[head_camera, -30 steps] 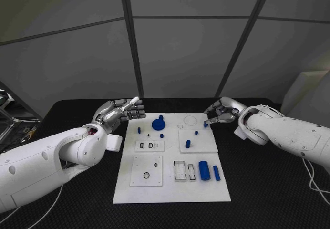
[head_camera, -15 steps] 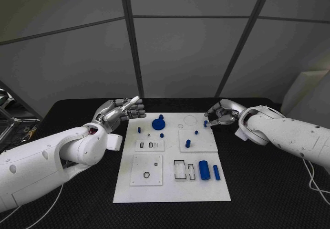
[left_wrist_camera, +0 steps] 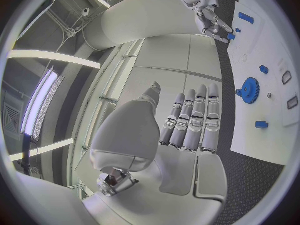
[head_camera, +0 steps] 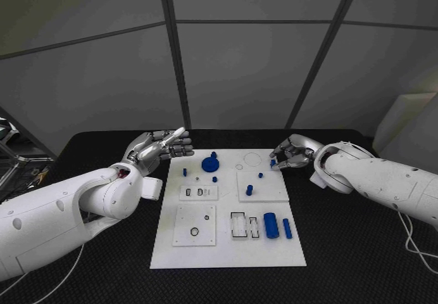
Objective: Assemble the parts on the task board
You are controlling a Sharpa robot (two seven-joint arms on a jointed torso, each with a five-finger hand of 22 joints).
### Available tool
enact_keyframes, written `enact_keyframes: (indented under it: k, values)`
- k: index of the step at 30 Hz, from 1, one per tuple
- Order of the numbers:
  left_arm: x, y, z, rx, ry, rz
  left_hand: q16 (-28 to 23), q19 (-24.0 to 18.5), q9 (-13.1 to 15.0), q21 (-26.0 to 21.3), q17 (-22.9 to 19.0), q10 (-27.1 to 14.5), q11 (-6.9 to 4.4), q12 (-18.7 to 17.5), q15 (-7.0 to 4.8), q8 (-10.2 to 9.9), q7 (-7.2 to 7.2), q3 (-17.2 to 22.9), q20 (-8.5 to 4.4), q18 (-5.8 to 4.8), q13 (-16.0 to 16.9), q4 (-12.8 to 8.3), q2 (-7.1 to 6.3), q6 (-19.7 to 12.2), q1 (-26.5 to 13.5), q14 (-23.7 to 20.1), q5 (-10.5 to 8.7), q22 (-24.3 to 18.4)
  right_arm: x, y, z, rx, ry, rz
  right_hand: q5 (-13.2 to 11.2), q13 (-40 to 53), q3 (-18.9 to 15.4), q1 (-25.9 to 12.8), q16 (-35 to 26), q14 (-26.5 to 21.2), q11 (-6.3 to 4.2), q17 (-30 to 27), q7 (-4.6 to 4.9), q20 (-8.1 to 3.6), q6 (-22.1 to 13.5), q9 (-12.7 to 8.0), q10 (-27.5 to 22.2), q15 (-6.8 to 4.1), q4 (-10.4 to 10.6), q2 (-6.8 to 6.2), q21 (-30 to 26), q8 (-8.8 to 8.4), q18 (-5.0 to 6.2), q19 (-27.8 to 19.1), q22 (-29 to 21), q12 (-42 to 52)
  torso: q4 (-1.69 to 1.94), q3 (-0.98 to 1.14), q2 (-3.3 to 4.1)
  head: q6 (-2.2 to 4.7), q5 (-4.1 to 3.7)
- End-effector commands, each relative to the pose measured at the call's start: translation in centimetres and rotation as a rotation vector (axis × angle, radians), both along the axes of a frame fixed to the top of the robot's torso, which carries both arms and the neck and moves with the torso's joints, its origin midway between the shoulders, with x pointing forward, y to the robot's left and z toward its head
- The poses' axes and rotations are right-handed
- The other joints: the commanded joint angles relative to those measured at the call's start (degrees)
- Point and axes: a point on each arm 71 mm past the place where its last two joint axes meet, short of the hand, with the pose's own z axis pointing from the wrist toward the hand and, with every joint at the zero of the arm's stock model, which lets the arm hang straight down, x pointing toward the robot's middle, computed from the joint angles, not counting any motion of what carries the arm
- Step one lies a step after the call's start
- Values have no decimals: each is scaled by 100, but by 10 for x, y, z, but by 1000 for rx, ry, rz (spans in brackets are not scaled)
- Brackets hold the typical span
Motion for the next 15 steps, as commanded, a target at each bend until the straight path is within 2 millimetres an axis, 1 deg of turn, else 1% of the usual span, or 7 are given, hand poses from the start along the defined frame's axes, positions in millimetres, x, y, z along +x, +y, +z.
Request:
enact_keyframes:
  k: [1,7,12,15]
  values:
    - [0,-1,1,-2,-8,-12,-16,31,5,9,5,50,-2,-23,-2,-18,99,2,-16,-68,6,-42,36,43,4,-3,-27,-9,1,1,0,-14,6,4,34,229,21,-78,52,342,25,256,-18,38,66,12,33,39,-10,54,32,19,4,355,1136,49,1,0,-1,-2,-6]
    - [0,-1,1,-2,-8,-12,-16,31,5,9,5,50,-2,-23,-2,-18,99,2,-16,-68,6,-42,36,43,4,-3,-27,-9,3,0,-2,-22,9,-1,40,271,46,-123,86,356,20,319,-23,35,129,17,58,35,-8,135,63,27,-9,390,1193,97,2,2,-1,-5,-10]
    - [0,-1,1,-2,-8,-12,-16,31,5,9,5,50,-2,-23,-2,-18,99,2,-16,-68,6,-42,36,43,4,-3,-27,-9,4,2,-3,-29,12,0,44,306,68,-144,106,364,16,354,-28,32,178,20,78,32,-12,186,83,32,-18,413,1230,136,-4,3,0,-12,-2]
    - [0,-1,1,-2,-8,-12,-16,31,5,9,5,50,-2,-23,-2,-18,99,2,-16,-68,6,-42,36,43,4,-3,-27,-9,4,2,-3,-34,12,1,45,319,81,-149,115,368,13,371,-30,31,196,21,86,31,-16,210,97,33,-24,428,1256,150,-1,3,-4,-13,-10]
